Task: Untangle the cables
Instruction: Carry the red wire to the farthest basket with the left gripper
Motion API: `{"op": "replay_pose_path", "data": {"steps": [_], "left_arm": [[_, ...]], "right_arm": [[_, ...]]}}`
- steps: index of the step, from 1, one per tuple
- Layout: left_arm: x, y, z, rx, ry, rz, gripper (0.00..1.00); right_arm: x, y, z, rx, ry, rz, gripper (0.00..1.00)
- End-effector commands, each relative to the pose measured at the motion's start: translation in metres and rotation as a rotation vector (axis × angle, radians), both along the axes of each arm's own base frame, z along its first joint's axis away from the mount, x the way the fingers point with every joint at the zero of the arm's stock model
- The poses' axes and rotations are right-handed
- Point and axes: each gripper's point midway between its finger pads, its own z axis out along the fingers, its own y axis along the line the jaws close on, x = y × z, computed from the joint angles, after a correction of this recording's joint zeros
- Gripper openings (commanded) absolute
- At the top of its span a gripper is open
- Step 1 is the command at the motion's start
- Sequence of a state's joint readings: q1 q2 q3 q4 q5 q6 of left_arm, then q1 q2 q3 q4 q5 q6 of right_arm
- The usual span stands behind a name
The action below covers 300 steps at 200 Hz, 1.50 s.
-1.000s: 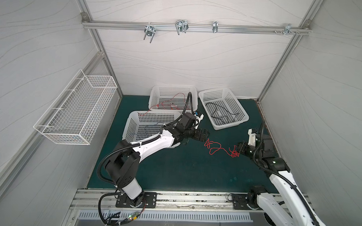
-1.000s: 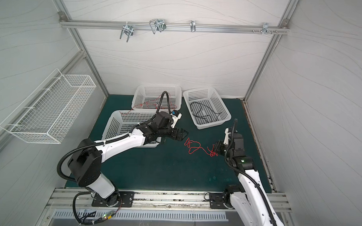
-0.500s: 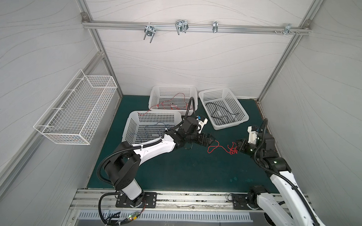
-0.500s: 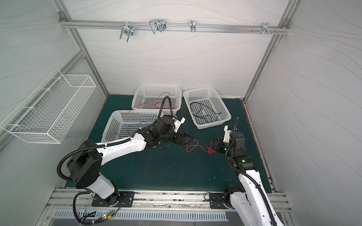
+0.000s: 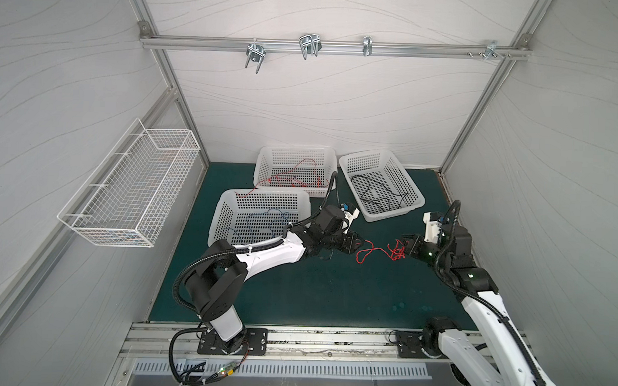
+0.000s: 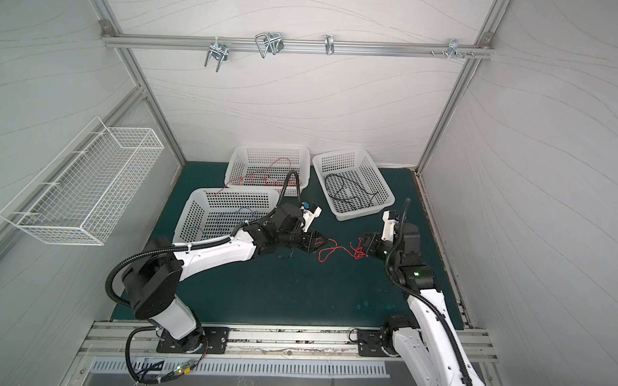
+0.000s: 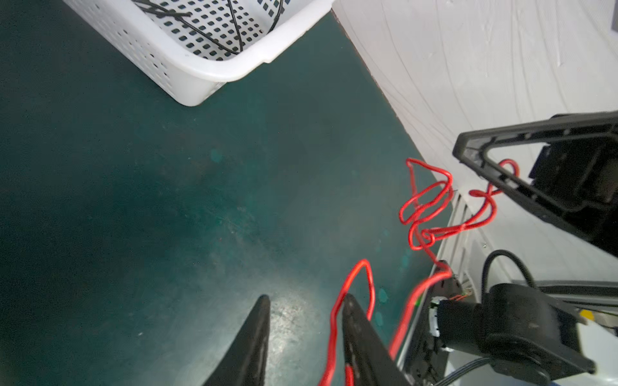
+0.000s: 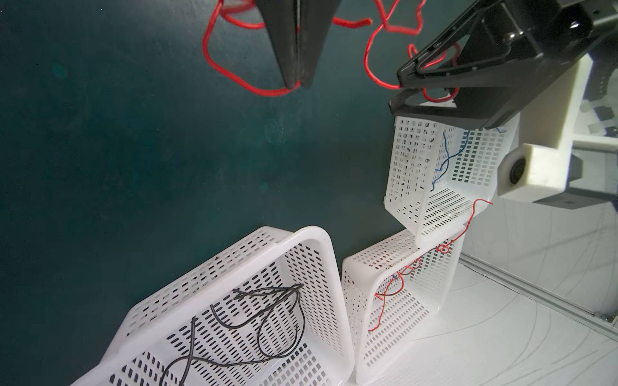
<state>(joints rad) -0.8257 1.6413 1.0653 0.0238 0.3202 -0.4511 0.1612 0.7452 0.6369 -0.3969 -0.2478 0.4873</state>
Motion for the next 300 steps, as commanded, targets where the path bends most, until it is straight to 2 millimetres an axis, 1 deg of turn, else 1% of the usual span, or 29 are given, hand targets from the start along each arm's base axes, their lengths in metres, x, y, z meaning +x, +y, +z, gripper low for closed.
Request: {"op": "replay_pose_path", "data": {"steps": [1, 12, 30, 41, 63, 77, 85, 99, 124, 148, 169, 187, 215, 230, 254, 273, 300], "left_arm": [[0.006, -0.009, 0.011, -0.026, -0.031, -0.001, 0.11], [0.006, -0.009, 0.010, -0.018, -0.031, 0.003, 0.00], [0.010, -0.005, 0.007, 0.005, -0.038, 0.032, 0.00], [0.013, 0.002, 0.003, 0.037, -0.045, 0.063, 0.00], [0.023, 0.023, -0.002, 0.129, -0.077, 0.158, 0.00], [0.028, 0.036, -0.003, 0.180, -0.099, 0.204, 0.00], [0.029, 0.041, -0.001, 0.198, -0.109, 0.218, 0.00], [0.030, 0.048, 0.002, 0.216, -0.127, 0.231, 0.00], [0.032, 0.053, 0.011, 0.221, -0.150, 0.241, 0.00], [0.035, 0.058, 0.017, 0.227, -0.164, 0.254, 0.00], [0.037, 0.057, 0.024, 0.209, -0.171, 0.253, 0.00], [0.038, 0.054, 0.027, 0.207, -0.178, 0.244, 0.00], [0.042, 0.055, 0.032, 0.218, -0.189, 0.244, 0.00], [0.044, 0.054, 0.039, 0.211, -0.205, 0.240, 0.00], [0.050, 0.056, 0.052, 0.193, -0.230, 0.244, 0.00], [0.055, 0.060, 0.061, 0.171, -0.237, 0.249, 0.00], [0.061, 0.069, 0.076, 0.135, -0.254, 0.259, 0.00]], "right_arm": [[0.005, -0.002, 0.017, 0.015, -0.042, -0.017, 0.00], [0.006, -0.004, 0.016, 0.013, -0.036, -0.028, 0.00], [0.007, -0.008, 0.014, 0.006, -0.031, -0.046, 0.00], [0.008, -0.011, 0.012, -0.006, -0.024, -0.064, 0.00], [0.007, -0.030, 0.004, -0.070, 0.008, -0.144, 0.00], [0.006, -0.041, 0.000, -0.104, 0.027, -0.189, 0.00], [0.006, -0.044, -0.002, -0.113, 0.035, -0.198, 0.00], [0.005, -0.044, -0.004, -0.110, 0.040, -0.189, 0.01], [0.006, -0.036, -0.004, -0.085, 0.032, -0.152, 0.03], [0.008, -0.036, -0.005, -0.082, 0.036, -0.155, 0.03], [0.009, -0.030, -0.001, -0.065, 0.020, -0.120, 0.13], [0.010, -0.026, 0.002, -0.058, 0.011, -0.098, 0.17], [0.010, -0.028, 0.004, -0.069, 0.009, -0.105, 0.25], [0.009, -0.029, 0.004, -0.070, 0.008, -0.106, 0.35], [0.009, -0.029, -0.001, -0.071, 0.020, -0.105, 0.45], [0.009, -0.028, -0.004, -0.065, 0.030, -0.104, 0.50], [0.008, -0.028, -0.010, -0.063, 0.045, -0.104, 0.54]]}}
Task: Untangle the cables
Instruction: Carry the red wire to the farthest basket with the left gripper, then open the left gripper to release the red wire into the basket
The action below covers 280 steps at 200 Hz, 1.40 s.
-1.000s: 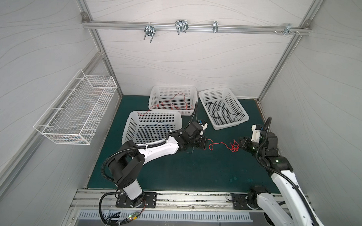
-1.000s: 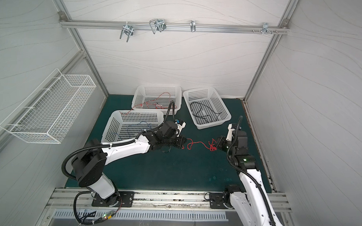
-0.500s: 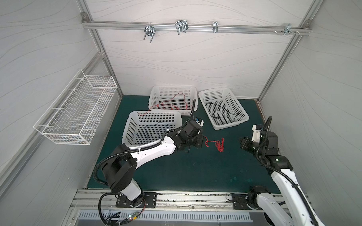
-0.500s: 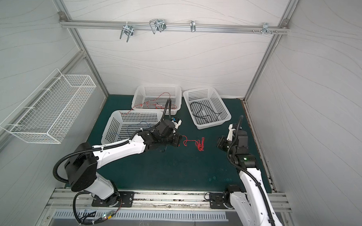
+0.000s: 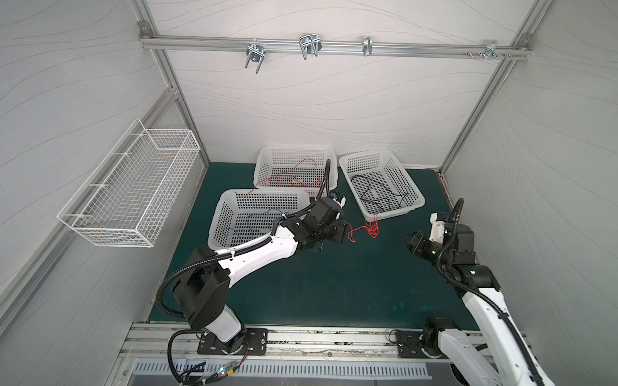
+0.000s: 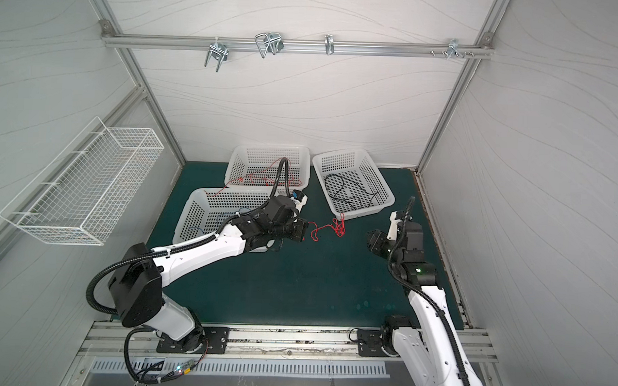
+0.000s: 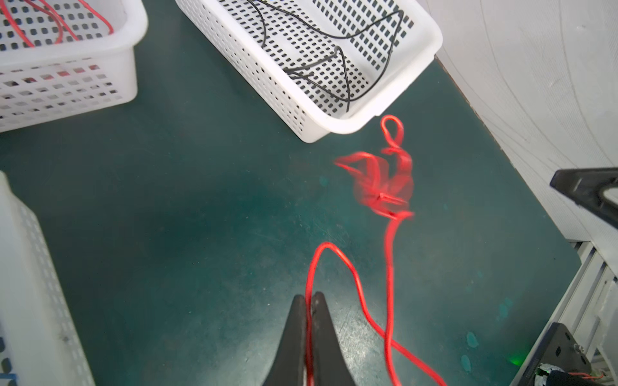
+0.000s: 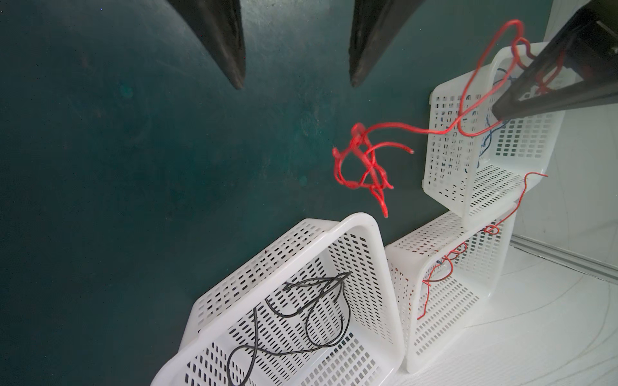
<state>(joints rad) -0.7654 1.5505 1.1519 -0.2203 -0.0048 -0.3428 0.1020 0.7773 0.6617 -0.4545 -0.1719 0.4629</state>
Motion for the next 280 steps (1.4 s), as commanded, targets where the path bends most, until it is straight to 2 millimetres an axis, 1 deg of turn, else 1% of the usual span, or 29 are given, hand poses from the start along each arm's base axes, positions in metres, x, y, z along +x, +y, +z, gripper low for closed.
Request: {"op": "replay_pose_path", "data": {"steps": [1, 36, 63, 88, 107, 122, 125, 132, 141, 147, 151, 160, 163, 170, 175, 178, 182, 185, 186, 189, 210, 215, 221, 228, 238, 261, 280], "left_arm": [[0.013, 0.001, 0.051, -0.090, -0.098, -0.005, 0.00], [0.023, 0.015, 0.071, -0.124, -0.142, 0.010, 0.00], [0.044, 0.035, 0.087, -0.163, -0.172, 0.054, 0.00], [0.076, 0.061, 0.102, -0.184, -0.191, 0.122, 0.00], [0.102, 0.078, 0.110, -0.174, -0.203, 0.163, 0.00], [0.123, 0.092, 0.109, -0.129, -0.210, 0.186, 0.00], [0.127, 0.095, 0.106, -0.112, -0.205, 0.188, 0.00], [0.137, 0.101, 0.108, -0.085, -0.213, 0.198, 0.00], [0.151, 0.110, 0.100, -0.043, -0.195, 0.219, 0.00], [0.160, 0.116, 0.100, -0.022, -0.191, 0.233, 0.00], [0.166, 0.121, 0.093, -0.004, -0.175, 0.243, 0.00], [0.180, 0.131, 0.086, 0.026, -0.155, 0.272, 0.00], [0.185, 0.134, 0.080, 0.038, -0.140, 0.281, 0.00], [0.194, 0.141, 0.078, 0.046, -0.126, 0.297, 0.00], [0.201, 0.144, 0.070, 0.054, -0.108, 0.303, 0.00], [0.204, 0.146, 0.070, 0.055, -0.104, 0.307, 0.00], [0.209, 0.149, 0.063, 0.062, -0.088, 0.316, 0.00], [0.211, 0.150, 0.053, 0.070, -0.068, 0.321, 0.00], [0.214, 0.151, 0.057, 0.066, -0.075, 0.323, 0.00], [0.218, 0.152, 0.058, 0.064, -0.075, 0.326, 0.00], [0.236, 0.162, 0.028, 0.094, -0.019, 0.359, 0.00], [0.239, 0.165, 0.018, 0.102, 0.002, 0.370, 0.00], [0.243, 0.167, 0.013, 0.104, 0.012, 0.380, 0.00], [0.247, 0.170, 0.001, 0.105, 0.035, 0.394, 0.00], [0.250, 0.172, -0.008, 0.095, 0.059, 0.406, 0.00], [0.253, 0.174, -0.023, 0.087, 0.093, 0.416, 0.24], [0.253, 0.177, -0.027, 0.099, 0.097, 0.425, 0.42]], "right_arm": [[0.002, 0.000, 0.000, 0.007, -0.004, 0.003, 0.54], [0.000, 0.000, -0.007, 0.011, 0.014, -0.003, 0.57], [-0.003, 0.001, -0.011, 0.021, 0.031, -0.002, 0.58], [-0.005, 0.003, -0.011, 0.035, 0.038, 0.005, 0.60], [-0.008, 0.004, -0.009, 0.041, 0.040, 0.008, 0.62], [-0.011, 0.004, -0.006, 0.043, 0.038, 0.010, 0.62], [-0.012, 0.004, -0.006, 0.043, 0.038, 0.010, 0.63], [-0.015, 0.004, -0.005, 0.043, 0.038, 0.009, 0.63], [-0.018, 0.003, -0.005, 0.041, 0.039, 0.010, 0.63], [-0.020, 0.002, -0.005, 0.038, 0.041, 0.006, 0.63], [-0.022, 0.002, -0.005, 0.035, 0.042, 0.004, 0.64], [-0.025, 0.000, -0.005, 0.033, 0.042, -0.001, 0.64], [-0.026, 0.000, -0.005, 0.031, 0.040, -0.003, 0.64], [-0.029, -0.001, -0.006, 0.028, 0.042, -0.007, 0.65], [-0.031, -0.002, -0.006, 0.026, 0.042, -0.011, 0.65], [-0.032, -0.003, -0.007, 0.025, 0.044, -0.013, 0.65], [-0.033, -0.004, -0.007, 0.023, 0.044, -0.018, 0.65], [-0.035, -0.004, -0.007, 0.021, 0.043, -0.019, 0.65], [-0.035, -0.004, -0.007, 0.021, 0.043, -0.021, 0.65], [-0.036, -0.005, -0.007, 0.021, 0.045, -0.022, 0.65], [-0.042, -0.007, -0.008, 0.013, 0.044, -0.032, 0.66], [-0.044, -0.008, -0.009, 0.011, 0.047, -0.034, 0.66], [-0.046, -0.008, -0.008, 0.009, 0.047, -0.034, 0.66], [-0.048, -0.008, -0.008, 0.010, 0.047, -0.035, 0.66], [-0.050, -0.010, -0.009, 0.007, 0.049, -0.041, 0.66], [-0.055, -0.011, -0.008, 0.006, 0.049, -0.045, 0.66], [-0.059, -0.012, -0.009, 0.005, 0.052, -0.048, 0.67]]}}
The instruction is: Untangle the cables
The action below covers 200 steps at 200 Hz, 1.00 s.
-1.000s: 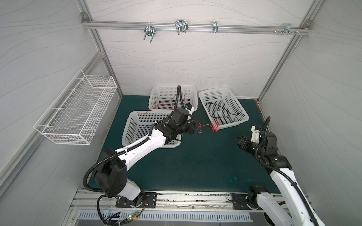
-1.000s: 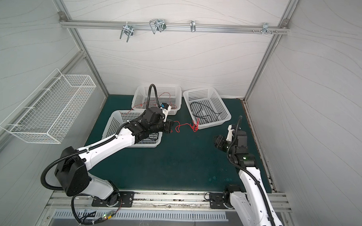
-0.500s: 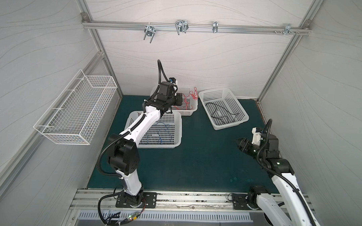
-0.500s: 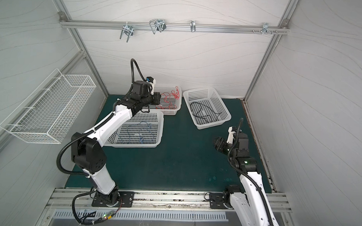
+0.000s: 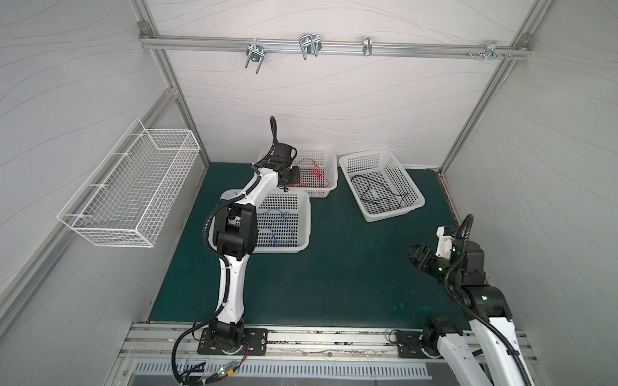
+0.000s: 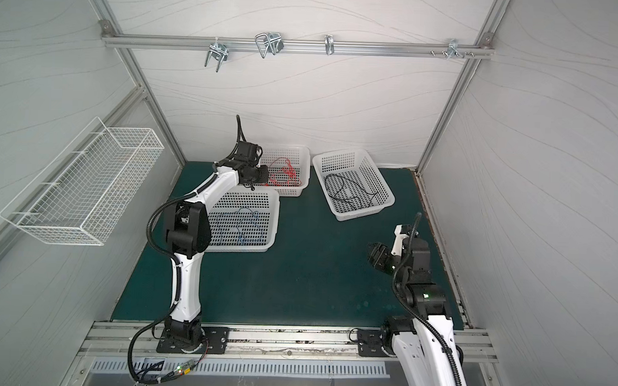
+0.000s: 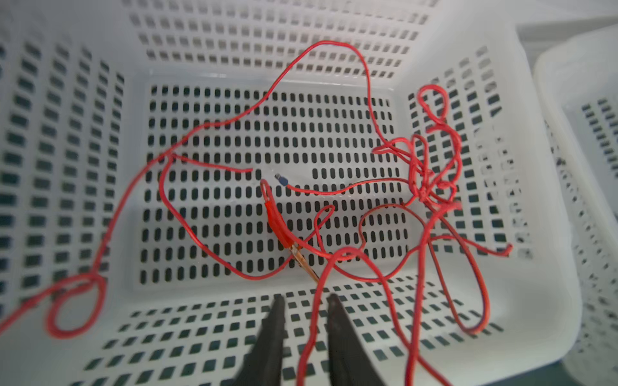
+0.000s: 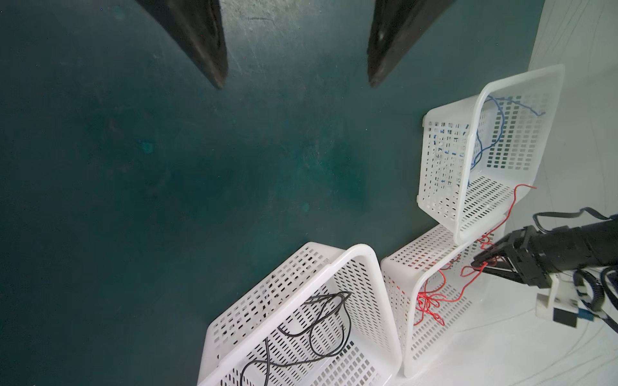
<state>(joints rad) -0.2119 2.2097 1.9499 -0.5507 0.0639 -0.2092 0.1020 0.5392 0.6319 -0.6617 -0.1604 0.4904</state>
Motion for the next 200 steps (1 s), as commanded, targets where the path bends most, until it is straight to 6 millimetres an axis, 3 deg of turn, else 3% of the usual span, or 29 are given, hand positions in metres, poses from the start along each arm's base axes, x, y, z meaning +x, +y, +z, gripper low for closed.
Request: {"op": "replay_pose_path", "data": {"steps": [1, 44, 57, 82, 122, 149, 184, 200], "left_arm": [[0.011, -0.001, 0.023, -0.016, -0.054, 0.016, 0.43], [0.003, 0.001, 0.045, -0.013, -0.098, -0.002, 0.78], [-0.001, 0.000, 0.059, -0.023, -0.131, -0.018, 0.99], [-0.014, -0.004, 0.101, -0.061, -0.222, -0.042, 0.99], [-0.058, -0.006, 0.145, -0.129, -0.355, -0.080, 0.99], [-0.095, -0.008, 0.141, -0.123, -0.369, -0.087, 1.00], [-0.149, -0.017, 0.109, 0.003, -0.368, -0.106, 0.99], [-0.171, -0.011, 0.099, 0.049, -0.377, -0.070, 1.00]], "right_arm": [[-0.010, -0.005, -0.010, -0.008, 0.045, -0.022, 0.67], [-0.012, -0.004, -0.007, 0.000, 0.035, -0.019, 0.67], [-0.010, -0.004, -0.007, 0.000, 0.032, -0.018, 0.68], [-0.004, -0.002, -0.008, 0.001, 0.028, -0.011, 0.69], [0.012, 0.003, -0.017, 0.000, 0.025, 0.012, 0.72], [0.025, 0.002, -0.023, -0.023, 0.027, 0.017, 0.76], [0.047, -0.004, -0.034, -0.088, 0.023, 0.008, 0.85], [0.059, -0.011, -0.041, -0.146, 0.001, -0.003, 0.91]]}}
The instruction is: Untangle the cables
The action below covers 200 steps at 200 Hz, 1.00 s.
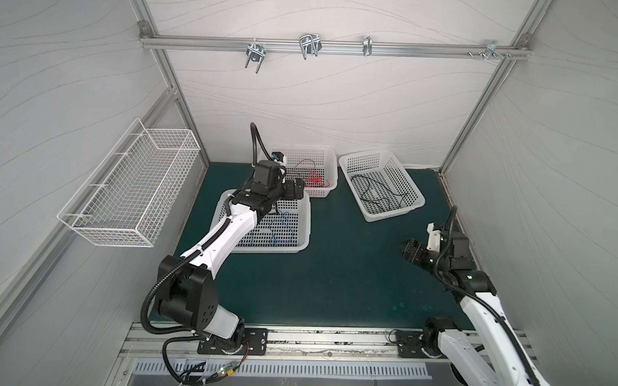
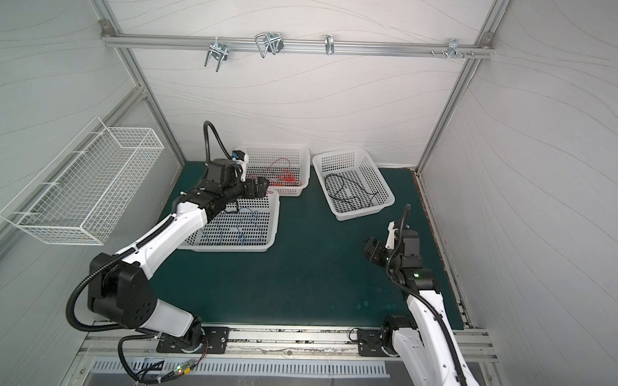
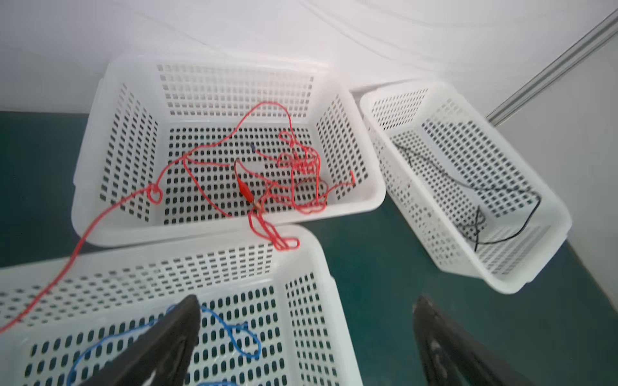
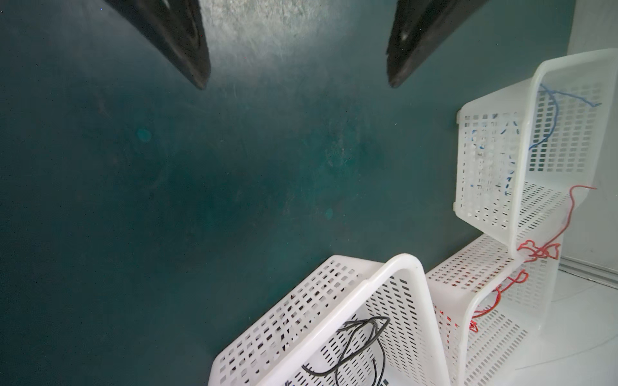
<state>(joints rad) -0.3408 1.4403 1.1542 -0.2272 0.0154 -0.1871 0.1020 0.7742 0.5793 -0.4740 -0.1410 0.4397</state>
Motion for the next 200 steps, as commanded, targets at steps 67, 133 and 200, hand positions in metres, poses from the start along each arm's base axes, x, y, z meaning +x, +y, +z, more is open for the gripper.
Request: {"op": "replay_pose_path", "data": {"steps": [67, 133, 200], "left_arm": [[-0.083, 0.074, -0.002, 0.133, -0.194, 0.257, 1.00], [-0.094, 0.114, -0.012, 0.309, -0.326, 0.372, 0.99], [-0.077, 0.155, -0.051, 0.262, -0.365, 0.478, 0.99]], "right_arm": [[0.065, -0.048, -0.009, -0.379, -0.272, -0.077, 0.99], [0.118, -0.067, -0.035, -0.529, -0.369, -0.166, 0.99], [0.134, -0.022, -0.051, -0.503, -0.543, 0.024, 0.99]]}}
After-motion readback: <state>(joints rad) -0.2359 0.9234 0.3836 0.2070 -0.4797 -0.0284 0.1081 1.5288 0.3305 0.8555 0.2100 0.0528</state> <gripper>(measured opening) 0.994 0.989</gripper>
